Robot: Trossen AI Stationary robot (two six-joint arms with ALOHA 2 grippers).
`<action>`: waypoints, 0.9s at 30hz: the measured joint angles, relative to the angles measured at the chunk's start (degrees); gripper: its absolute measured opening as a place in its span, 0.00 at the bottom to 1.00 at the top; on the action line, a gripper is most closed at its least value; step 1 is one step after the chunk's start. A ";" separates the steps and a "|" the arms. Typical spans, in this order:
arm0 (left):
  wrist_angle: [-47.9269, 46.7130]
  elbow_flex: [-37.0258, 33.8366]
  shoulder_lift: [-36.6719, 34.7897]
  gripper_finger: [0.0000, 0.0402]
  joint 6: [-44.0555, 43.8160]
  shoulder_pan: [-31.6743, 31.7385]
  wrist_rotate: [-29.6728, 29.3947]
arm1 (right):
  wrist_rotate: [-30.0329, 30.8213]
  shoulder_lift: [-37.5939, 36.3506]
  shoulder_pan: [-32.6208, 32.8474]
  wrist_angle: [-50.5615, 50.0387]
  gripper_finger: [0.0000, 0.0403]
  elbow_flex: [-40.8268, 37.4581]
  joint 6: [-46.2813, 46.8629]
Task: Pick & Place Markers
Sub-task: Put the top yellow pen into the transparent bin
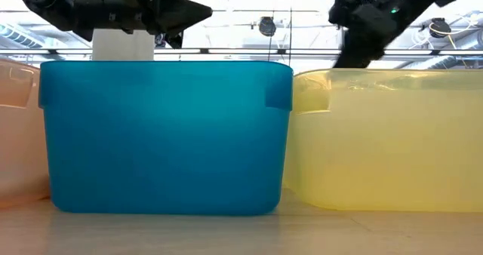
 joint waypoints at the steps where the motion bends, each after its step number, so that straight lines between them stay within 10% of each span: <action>1: 0.00 0.00 0.00 0.00 -0.62 0.06 -0.07 | -0.04 -0.02 0.50 -6.28 0.25 1.50 4.33; 13: 7.28 0.02 0.00 0.06 3.71 0.57 -0.56 | -20.83 0.05 6.64 -51.23 0.25 0.16 53.47; 27: 11.38 0.96 0.00 0.06 11.16 4.81 -0.51 | -19.05 1.74 13.05 -46.87 0.44 -3.73 80.13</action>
